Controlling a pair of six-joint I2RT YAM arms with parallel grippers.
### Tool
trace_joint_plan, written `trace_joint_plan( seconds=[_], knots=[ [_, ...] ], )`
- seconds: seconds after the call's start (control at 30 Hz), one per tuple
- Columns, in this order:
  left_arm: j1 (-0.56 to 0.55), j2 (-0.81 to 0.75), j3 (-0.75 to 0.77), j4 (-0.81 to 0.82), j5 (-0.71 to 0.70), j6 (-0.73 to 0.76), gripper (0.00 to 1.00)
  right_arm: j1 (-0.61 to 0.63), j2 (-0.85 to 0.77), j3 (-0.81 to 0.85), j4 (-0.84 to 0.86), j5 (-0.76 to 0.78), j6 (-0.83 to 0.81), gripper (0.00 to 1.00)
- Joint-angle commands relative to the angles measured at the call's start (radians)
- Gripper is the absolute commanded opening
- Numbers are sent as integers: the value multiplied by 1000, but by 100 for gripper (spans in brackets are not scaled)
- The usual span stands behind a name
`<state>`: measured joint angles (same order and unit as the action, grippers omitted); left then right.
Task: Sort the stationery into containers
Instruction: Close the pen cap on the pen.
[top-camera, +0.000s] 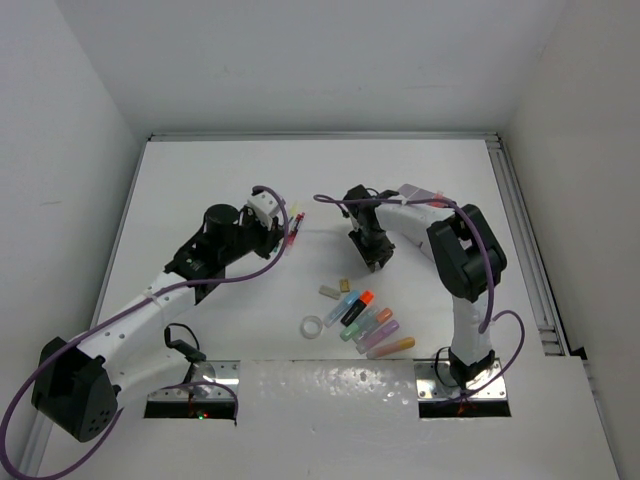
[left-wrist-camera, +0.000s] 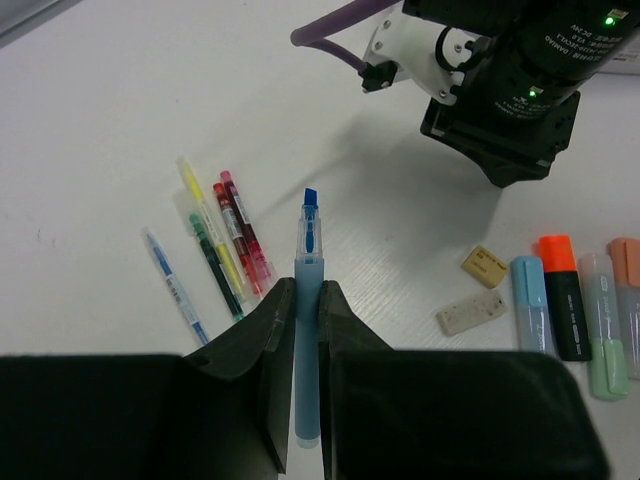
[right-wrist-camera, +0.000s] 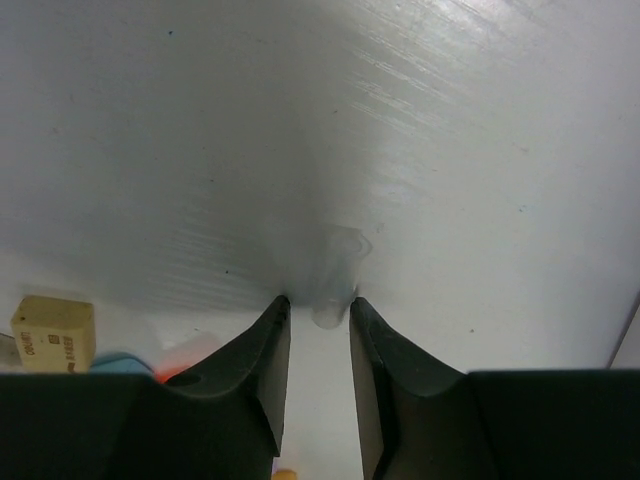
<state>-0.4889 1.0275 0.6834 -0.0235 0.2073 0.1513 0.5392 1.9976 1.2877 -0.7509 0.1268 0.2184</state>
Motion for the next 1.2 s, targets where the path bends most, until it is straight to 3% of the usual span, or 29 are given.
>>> trace_joint_plan(
  seconds=[0.0, 0.33, 1.17],
  knots=[
    [13, -9, -8, 56, -2, -12, 0, 1, 7, 45, -13, -6, 18, 30],
    [12, -14, -15, 60, -2, -19, 0, -16, 3, 165, -59, 4, -34, 41],
    [18, -14, -15, 71, -19, -21, 0, -73, 63, 101, -33, -79, 68, 28]
  ],
)
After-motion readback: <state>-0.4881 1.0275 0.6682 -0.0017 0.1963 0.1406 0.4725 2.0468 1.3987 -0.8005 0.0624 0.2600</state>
